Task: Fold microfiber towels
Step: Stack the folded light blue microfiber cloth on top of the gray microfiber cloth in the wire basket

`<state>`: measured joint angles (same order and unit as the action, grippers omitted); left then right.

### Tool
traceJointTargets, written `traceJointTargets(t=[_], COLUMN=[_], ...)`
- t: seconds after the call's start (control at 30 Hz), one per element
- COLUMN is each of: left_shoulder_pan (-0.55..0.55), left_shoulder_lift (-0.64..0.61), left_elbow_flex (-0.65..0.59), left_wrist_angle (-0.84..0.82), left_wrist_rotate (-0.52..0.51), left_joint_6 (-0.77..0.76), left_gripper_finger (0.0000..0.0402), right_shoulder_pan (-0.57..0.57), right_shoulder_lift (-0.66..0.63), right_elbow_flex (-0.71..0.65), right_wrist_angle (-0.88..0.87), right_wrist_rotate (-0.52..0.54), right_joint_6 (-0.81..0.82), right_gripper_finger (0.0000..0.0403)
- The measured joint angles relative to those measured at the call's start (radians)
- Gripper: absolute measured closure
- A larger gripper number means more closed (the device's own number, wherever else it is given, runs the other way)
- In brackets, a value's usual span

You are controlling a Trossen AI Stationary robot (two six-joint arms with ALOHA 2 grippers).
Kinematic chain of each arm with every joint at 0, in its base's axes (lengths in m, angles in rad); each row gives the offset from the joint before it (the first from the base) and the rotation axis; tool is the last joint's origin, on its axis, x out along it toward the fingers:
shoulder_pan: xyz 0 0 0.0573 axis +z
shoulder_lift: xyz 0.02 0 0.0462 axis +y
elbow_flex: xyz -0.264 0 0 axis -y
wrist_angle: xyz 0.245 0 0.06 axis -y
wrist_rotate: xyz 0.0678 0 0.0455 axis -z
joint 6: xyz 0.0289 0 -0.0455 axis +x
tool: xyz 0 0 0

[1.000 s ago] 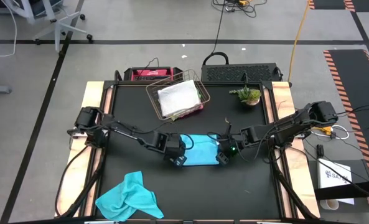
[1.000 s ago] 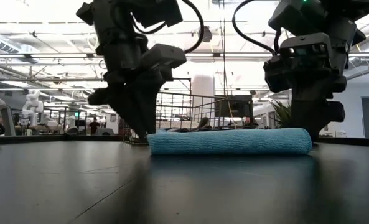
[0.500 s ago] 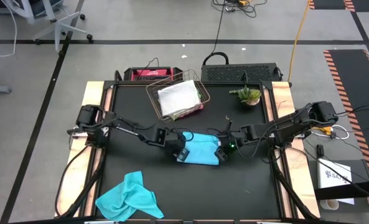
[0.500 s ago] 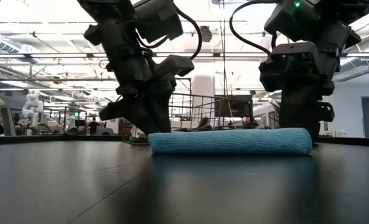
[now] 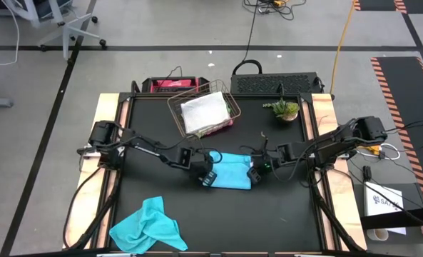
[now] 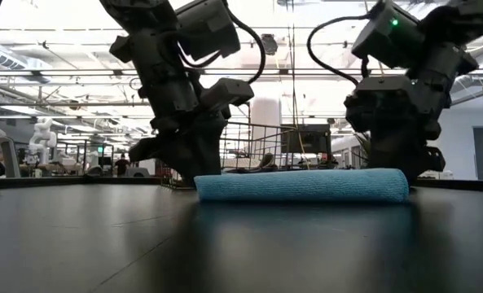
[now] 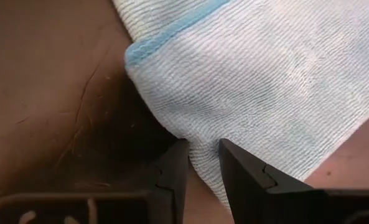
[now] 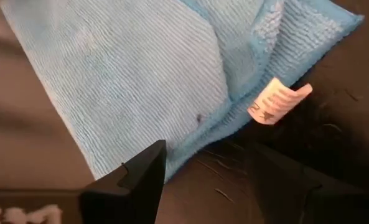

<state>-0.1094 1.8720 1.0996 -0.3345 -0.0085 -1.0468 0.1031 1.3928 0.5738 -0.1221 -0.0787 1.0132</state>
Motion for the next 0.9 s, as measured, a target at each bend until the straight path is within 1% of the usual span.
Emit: traceJointTargets(t=[0.2, 0.33, 0.47, 0.6, 0.73, 0.83, 0.9], left_shoulder_pan=[0.03, 0.049, 0.056, 0.057, 0.057, 0.057, 0.056], left_shoulder_lift=[0.001, 0.001, 0.001, 0.019, 0.042, 0.054, 0.055], left_elbow_flex=[0.001, 0.0, 0.0, 0.001, 0.002, 0.003, 0.003], left_wrist_angle=[0.007, 0.025, 0.068, 0.083, 0.103, 0.114, 0.121], left_wrist_rotate=[-0.008, -0.009, -0.009, -0.001, 0.013, 0.01, 0.002], left_joint_6=[0.022, 0.027, 0.031, 0.031, 0.015, 0.015, 0.014], left_gripper_finger=[0.0309, 0.0309, 0.0309, 0.0309, 0.0309, 0.0309, 0.0309], right_shoulder_pan=[-0.006, -0.006, -0.006, -0.005, -0.006, -0.006, -0.006], right_shoulder_lift=[0.0, -0.001, -0.001, 0.0, 0.007, 0.017, 0.04], right_elbow_flex=[-0.071, -0.096, -0.109, -0.131, -0.147, -0.146, -0.146], right_wrist_angle=[0.183, 0.23, 0.247, 0.307, 0.338, 0.335, 0.344], right_wrist_rotate=[0.003, 0.007, 0.027, 0.061, 0.082, 0.083, 0.083], right_joint_6=[0.026, 0.045, 0.045, 0.054, 0.069, 0.079, 0.083], right_gripper_finger=[0.0195, 0.0195, 0.0195, 0.0202, 0.0233, 0.0273, 0.0307])
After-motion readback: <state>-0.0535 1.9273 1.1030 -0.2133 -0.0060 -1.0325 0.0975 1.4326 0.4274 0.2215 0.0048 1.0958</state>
